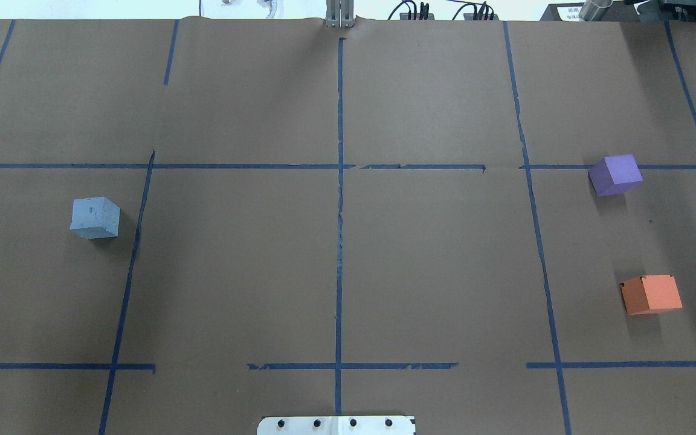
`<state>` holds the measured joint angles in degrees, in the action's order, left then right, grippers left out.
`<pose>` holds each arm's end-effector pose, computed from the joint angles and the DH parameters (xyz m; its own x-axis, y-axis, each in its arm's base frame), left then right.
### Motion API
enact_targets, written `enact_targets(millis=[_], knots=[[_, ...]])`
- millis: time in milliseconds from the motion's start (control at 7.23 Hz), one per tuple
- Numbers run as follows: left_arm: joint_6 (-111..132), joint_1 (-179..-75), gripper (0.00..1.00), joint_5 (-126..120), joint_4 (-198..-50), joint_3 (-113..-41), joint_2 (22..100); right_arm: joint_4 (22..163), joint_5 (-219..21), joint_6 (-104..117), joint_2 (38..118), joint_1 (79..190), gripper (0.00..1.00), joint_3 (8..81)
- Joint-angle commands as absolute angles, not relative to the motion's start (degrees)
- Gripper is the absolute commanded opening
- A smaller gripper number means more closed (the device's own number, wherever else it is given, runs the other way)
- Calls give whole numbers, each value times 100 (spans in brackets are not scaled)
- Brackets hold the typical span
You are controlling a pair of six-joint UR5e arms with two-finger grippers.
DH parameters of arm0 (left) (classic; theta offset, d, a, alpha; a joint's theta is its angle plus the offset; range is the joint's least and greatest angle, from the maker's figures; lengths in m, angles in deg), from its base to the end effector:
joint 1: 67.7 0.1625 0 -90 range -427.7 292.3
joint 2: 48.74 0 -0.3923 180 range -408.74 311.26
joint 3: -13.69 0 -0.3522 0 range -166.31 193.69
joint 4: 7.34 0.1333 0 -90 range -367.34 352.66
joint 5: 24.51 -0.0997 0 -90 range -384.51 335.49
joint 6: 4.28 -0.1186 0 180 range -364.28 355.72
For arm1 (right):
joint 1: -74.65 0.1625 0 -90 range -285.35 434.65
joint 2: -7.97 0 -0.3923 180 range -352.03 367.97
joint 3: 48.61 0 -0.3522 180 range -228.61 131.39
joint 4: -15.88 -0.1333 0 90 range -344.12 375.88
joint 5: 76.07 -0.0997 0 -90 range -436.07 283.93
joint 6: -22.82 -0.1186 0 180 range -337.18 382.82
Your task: Place blue block between orange and purple blocks
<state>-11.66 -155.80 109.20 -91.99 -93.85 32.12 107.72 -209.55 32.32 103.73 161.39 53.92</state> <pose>-0.0384 -0.3917 0.5787 0.7110 0.1884 -0.6775 -0.1255 0.9820 0.1414 0.0279 -0.4194 0.5885 0.7018 -0.2631 0.6620 0.1749 0.9645 0.1979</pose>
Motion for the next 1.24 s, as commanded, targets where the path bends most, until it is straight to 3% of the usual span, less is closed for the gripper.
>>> enact_targets(millis=[0, 691, 830, 1106], knots=[[-1175, -15568, 100, 10926, -9189, -9371, 3204, 10764, -20957, 3144, 10368, 16131, 100, 5422], [-974, -15463, 100, 10926, -10172, -9012, 3968, 10755, -20957, 3047, 10315, 16131, 100, 5493], [-877, -15097, 100, 10960, -10547, -9011, 3951, 10755, -20957, 3038, 10315, 16139, 100, 5502], [1562, -13754, 100, 10935, -10970, -8994, 3986, 10763, -20957, 2994, 10315, 16139, 100, 5528]])
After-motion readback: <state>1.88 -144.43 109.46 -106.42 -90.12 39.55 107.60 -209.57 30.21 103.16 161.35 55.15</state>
